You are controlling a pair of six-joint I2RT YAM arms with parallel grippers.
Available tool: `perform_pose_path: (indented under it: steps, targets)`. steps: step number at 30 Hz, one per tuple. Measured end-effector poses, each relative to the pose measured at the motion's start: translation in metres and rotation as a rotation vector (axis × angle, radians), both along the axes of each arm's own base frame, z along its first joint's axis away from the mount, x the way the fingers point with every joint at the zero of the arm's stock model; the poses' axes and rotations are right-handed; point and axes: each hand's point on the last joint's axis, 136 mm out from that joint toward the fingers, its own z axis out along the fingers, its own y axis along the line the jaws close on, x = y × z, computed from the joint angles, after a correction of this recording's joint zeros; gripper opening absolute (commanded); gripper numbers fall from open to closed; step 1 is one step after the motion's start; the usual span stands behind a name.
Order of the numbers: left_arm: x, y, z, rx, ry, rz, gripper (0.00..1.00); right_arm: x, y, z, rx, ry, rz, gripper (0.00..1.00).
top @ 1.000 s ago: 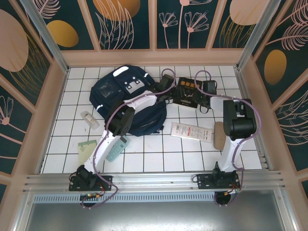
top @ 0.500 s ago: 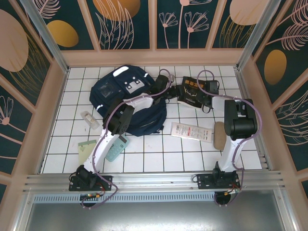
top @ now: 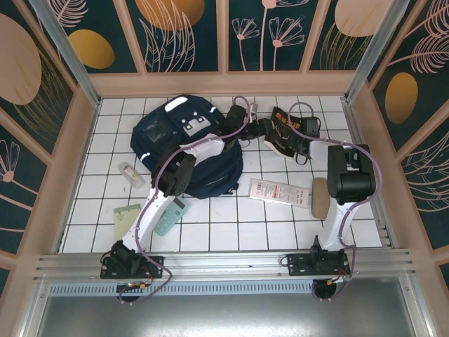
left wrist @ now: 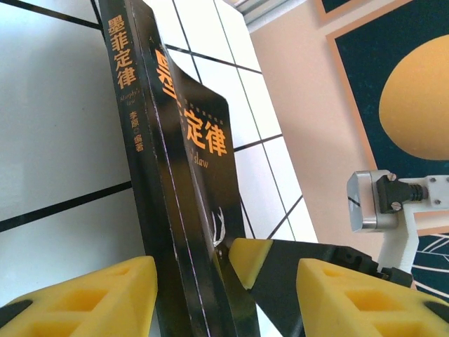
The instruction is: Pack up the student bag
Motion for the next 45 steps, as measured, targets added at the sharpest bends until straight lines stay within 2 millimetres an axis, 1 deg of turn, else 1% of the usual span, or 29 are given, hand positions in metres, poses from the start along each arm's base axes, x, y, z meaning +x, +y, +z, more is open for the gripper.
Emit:
perform_pose_path:
  steps: [6, 11, 18, 21, 23, 27, 30, 35, 37, 42, 45]
  targets:
    - [-0.001, -0.003, 0.004, -0.045, 0.005, -0.023, 0.54, 0.0, -0.001, 0.0, 0.002, 0.001, -0.005, 0.34]
    - [-0.006, -0.007, 0.016, -0.139, 0.014, -0.059, 0.53, 0.0, -0.002, 0.0, 0.002, 0.001, -0.007, 0.34]
    - [-0.006, -0.006, 0.013, -0.132, 0.013, -0.066, 0.52, 0.0, -0.002, 0.0, 0.005, 0.001, -0.006, 0.34]
    - [-0.001, -0.002, 0.004, -0.067, 0.004, -0.042, 0.52, 0.0, -0.002, 0.0, 0.006, 0.0, -0.005, 0.34]
    - [0.004, 0.002, -0.007, 0.004, -0.011, -0.017, 0.52, 0.0, -0.002, 0.0, 0.008, -0.001, -0.004, 0.34]
    - [0.002, 0.013, -0.039, 0.158, -0.015, -0.004, 0.52, 0.0, 0.001, 0.0, 0.023, -0.002, 0.004, 0.34]
    - [-0.002, 0.012, -0.044, 0.205, -0.051, -0.021, 0.52, 0.0, 0.002, 0.0, 0.027, -0.002, 0.007, 0.34]
    - [-0.005, 0.01, -0.043, 0.205, -0.076, -0.052, 0.52, 0.0, 0.001, 0.0, 0.029, -0.001, 0.003, 0.34]
    - [-0.007, 0.007, -0.04, 0.169, -0.064, -0.058, 0.5, 0.0, -0.001, 0.0, 0.022, -0.002, -0.004, 0.34]
    - [-0.015, -0.001, -0.032, 0.037, -0.027, -0.083, 0.49, 0.001, -0.014, 0.0, 0.004, -0.003, -0.039, 0.34]
    - [-0.016, -0.003, -0.027, 0.017, -0.035, -0.09, 0.5, 0.001, -0.016, 0.0, 0.0, -0.003, -0.043, 0.34]
